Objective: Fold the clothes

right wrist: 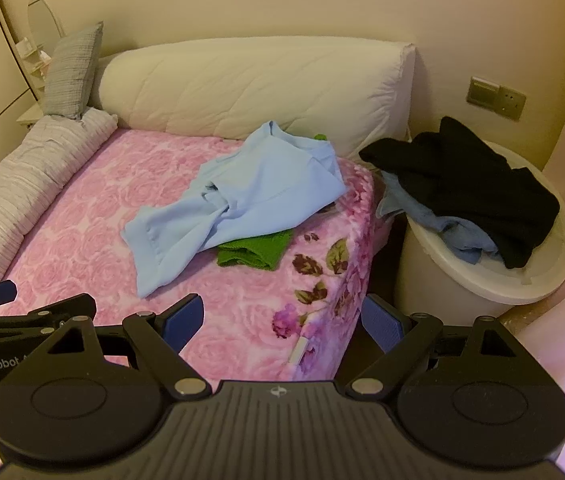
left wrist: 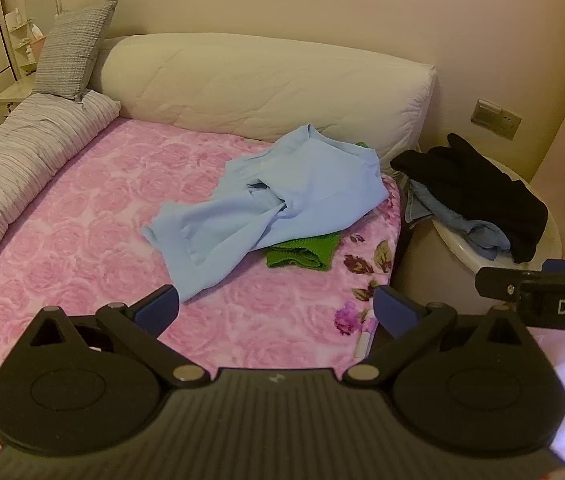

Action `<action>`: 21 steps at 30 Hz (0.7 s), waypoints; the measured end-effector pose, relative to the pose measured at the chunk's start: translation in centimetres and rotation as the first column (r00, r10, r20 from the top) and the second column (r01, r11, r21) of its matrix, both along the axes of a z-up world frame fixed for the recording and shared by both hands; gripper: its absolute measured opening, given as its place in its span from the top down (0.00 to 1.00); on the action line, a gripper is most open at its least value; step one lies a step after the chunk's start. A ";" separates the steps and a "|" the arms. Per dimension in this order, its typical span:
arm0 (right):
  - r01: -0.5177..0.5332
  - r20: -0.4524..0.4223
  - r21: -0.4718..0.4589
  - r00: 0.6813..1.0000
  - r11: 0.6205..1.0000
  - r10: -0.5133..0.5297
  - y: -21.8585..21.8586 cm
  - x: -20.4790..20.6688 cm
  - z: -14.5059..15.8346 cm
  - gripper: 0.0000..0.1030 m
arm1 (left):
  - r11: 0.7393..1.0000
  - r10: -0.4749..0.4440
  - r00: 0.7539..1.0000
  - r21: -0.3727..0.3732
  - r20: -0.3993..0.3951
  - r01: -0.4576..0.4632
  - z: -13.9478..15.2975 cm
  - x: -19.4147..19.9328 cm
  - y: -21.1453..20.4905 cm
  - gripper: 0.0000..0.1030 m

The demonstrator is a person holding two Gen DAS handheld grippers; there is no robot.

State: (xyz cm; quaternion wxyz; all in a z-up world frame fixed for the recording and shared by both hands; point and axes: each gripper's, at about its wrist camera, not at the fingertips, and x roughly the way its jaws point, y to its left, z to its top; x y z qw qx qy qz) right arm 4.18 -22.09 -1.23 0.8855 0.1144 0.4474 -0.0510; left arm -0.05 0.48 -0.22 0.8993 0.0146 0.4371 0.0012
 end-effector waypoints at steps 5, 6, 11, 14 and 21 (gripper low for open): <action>0.001 0.004 0.003 1.000 1.000 -0.001 0.3 -0.3 -0.4 0.14 | 1.000 0.000 1.000 -0.004 0.001 0.000 0.1 0.0 0.1 0.01; 0.001 0.003 0.003 1.000 1.000 -0.001 0.3 -0.2 -0.3 0.14 | 1.000 0.000 1.000 -0.004 0.001 0.000 0.2 0.0 0.0 0.01; 0.003 -0.001 0.000 1.000 1.000 -0.003 0.2 0.7 0.1 0.14 | 1.000 0.001 1.000 -0.012 0.004 -0.001 0.5 0.2 0.6 0.01; 0.008 0.004 -0.006 1.000 1.000 -0.008 0.3 0.7 0.5 0.14 | 1.000 0.001 1.000 -0.017 0.008 -0.001 0.8 0.5 0.7 0.01; 0.017 0.013 -0.017 1.000 1.000 -0.017 0.9 1.5 0.6 0.14 | 1.000 -0.001 1.000 -0.029 0.011 0.001 0.6 0.9 2.3 0.01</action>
